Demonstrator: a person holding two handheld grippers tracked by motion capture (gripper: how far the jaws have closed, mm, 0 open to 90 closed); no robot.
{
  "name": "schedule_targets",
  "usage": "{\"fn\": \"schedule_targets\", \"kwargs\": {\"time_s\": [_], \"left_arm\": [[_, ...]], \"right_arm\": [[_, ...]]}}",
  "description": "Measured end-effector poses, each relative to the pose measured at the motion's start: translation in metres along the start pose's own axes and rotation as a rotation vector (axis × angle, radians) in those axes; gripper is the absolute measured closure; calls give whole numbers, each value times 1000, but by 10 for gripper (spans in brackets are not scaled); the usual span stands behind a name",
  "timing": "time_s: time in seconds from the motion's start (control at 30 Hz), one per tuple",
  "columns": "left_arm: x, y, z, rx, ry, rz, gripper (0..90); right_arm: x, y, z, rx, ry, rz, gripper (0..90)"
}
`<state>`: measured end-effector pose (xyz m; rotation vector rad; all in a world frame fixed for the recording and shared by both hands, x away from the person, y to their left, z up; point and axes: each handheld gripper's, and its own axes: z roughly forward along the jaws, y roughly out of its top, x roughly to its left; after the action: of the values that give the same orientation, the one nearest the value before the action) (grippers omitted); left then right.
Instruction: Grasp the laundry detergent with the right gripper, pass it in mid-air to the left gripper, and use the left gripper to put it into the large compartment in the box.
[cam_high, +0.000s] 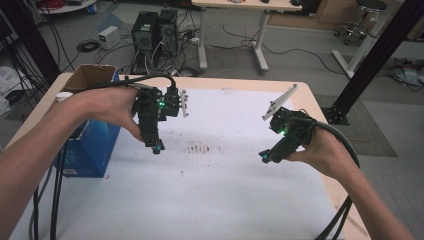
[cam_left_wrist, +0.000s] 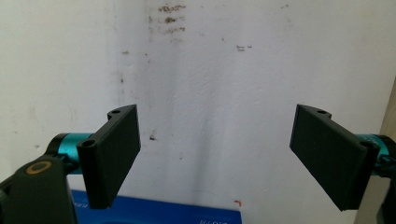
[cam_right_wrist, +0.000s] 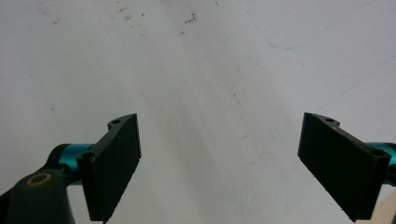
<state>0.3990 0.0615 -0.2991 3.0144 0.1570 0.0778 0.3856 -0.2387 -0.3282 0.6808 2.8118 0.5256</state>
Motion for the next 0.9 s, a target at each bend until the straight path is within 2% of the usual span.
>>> {"fn": "schedule_targets", "kwargs": {"time_s": [0.3, 0.47, 0.9], "left_arm": [[-4, 4, 19, 28, 8, -2, 163], [-5, 1, 25, 26, 7, -10, 163], [-8, -2, 28, 14, 4, -33, 163]], "right_arm": [[5, 10, 7, 22, 4, -56, 125], [5, 13, 9, 20, 5, -61, 125], [10, 17, 7, 21, -7, -74, 125]]}}
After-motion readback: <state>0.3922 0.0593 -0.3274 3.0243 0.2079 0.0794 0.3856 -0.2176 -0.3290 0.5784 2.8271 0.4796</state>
